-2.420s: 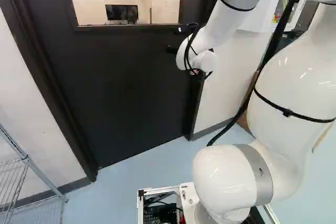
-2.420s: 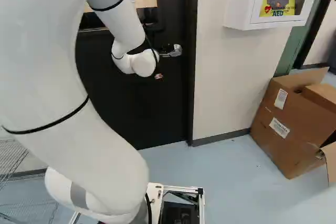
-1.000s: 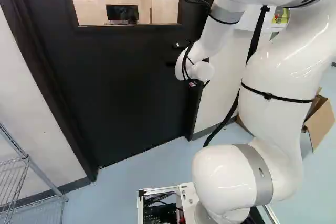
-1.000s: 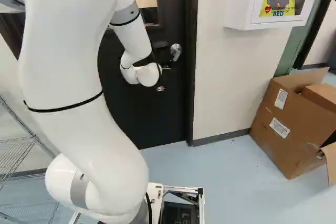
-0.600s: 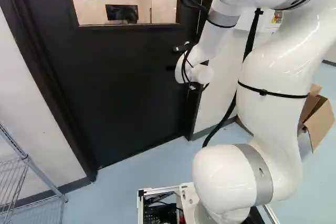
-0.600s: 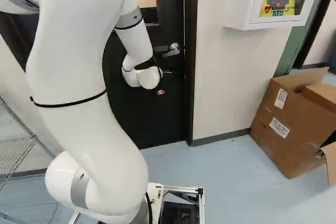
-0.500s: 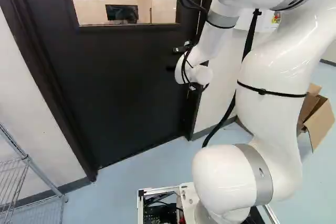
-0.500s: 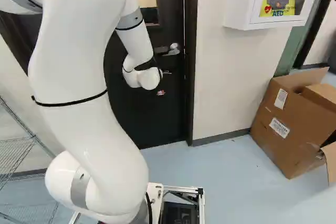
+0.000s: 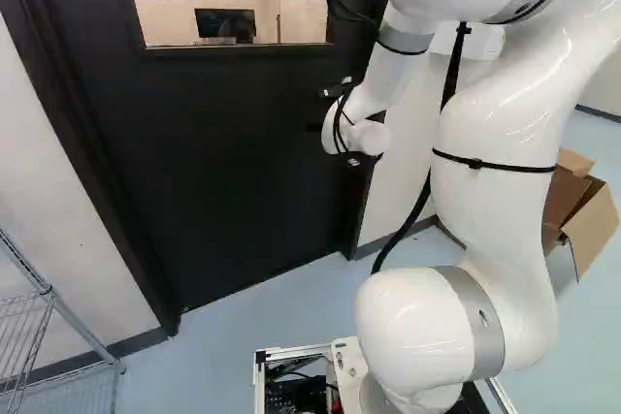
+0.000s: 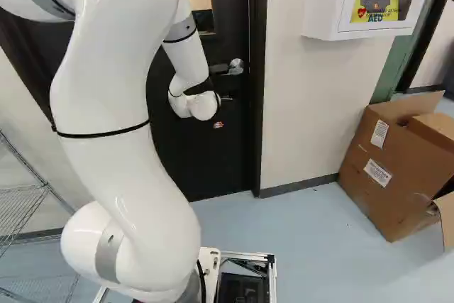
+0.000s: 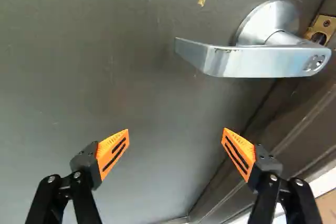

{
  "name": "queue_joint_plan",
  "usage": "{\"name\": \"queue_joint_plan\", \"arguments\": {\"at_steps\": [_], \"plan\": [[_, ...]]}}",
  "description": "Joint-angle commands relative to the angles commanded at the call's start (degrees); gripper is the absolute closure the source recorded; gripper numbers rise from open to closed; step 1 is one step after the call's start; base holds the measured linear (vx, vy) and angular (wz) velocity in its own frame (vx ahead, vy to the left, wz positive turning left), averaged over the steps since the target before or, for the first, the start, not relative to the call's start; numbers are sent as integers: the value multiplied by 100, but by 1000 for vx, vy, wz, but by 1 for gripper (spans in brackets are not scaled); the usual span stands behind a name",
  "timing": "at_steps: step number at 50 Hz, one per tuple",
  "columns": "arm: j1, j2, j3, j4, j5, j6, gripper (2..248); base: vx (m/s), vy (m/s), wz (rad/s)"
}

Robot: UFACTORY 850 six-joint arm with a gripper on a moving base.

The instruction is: Open the door and move inside

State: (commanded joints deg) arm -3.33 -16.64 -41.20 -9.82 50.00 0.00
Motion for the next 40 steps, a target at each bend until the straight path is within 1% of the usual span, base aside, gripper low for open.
{"name": "queue_joint_plan", "arguments": {"at_steps": [28,40], "plan": [[162,-493,-598,516,0,0,3,0,0,0],[249,-712,-871,584,0,0,3,0,0,0]]}}
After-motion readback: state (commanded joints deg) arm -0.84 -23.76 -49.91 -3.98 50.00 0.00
